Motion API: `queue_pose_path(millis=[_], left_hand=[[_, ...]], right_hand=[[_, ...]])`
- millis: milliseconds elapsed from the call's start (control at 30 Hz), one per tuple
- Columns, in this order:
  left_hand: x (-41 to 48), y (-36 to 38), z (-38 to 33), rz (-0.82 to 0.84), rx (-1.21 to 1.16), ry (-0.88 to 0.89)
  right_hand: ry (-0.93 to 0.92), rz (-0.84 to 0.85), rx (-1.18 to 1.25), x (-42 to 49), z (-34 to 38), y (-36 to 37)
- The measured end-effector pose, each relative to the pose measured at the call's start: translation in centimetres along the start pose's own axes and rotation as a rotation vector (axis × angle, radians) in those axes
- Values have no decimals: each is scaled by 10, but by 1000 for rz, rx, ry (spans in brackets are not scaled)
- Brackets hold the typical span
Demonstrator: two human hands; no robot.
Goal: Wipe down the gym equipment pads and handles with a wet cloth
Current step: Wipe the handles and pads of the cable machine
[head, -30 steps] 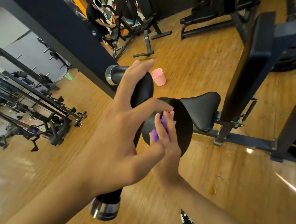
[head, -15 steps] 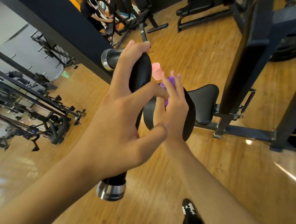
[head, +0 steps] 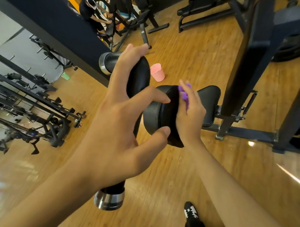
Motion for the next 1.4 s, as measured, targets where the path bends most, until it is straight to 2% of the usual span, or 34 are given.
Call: queue_pose_path(millis=[67,100,133,167,267,300,333,367,433,467,533,633,700,833,933,1067,1133,1200,1300,1400], left_hand=[[-3,-1,1,-2,-2,-1],[-4,-1,1,-3,-5,-4],[-6,-1,2,-8,-9,-9],[-7,-1,2,-14,-16,-14],[-7,-3,3,-12,-22,-20],[-7,-3,2,-5,-16,-16],[-8,-3,3,6,-12,-15],[-10,-3,3,12,-13,-15],[-13,-4,4,4,-28,-25],[-15,-4,5,2,-40,-36],[-15,-4,4,1,-46,-32],[-13,-5,4,2,-7,-18],[-15,-5,6,11,-8,-25],[-20,-5,5,29,-36,-40],[-19,-4,4,43,-17,-36],[-20,-5,5,31,-16,-25],[-21,-5,4,26,-29,-22],[-21,-6,3,28,-16,-17],[-21,-6,7,37,-1,-24],[-20,-5,7,29,-15,-15]], right_hand=[[361,52,40,-5,-66,0],[492,89,58,-12,-87,3],[531,113,63,-14,-91,7],[485,118,72,-11,-77,9],[110,67,104,-4,-2,5],[42,61,83,-8,-3,7],[74,70,57,-13,-25,11],[196,87,45,-18,-57,12],[546,149,134,-34,-117,18],[653,163,172,-42,-128,20],[612,143,195,-38,-109,18],[344,112,186,-27,-54,12],[250,142,131,-42,-50,14],[422,144,90,-69,-99,12],[538,160,132,-84,-110,9],[447,150,163,-133,-68,2],[407,109,120,-126,-60,1],[503,95,100,-87,-85,13],[613,170,95,-31,-119,26],[572,154,163,-67,-102,17]])
Point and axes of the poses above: each hand's wrist, its own x-axis towards the middle knuckle, its own y-axis out of the palm, z = x × y, the point moved 10 cm from there along x, towards the middle knuckle, and after that the axes turned 15 degrees about -x, right-handed, at the moved point
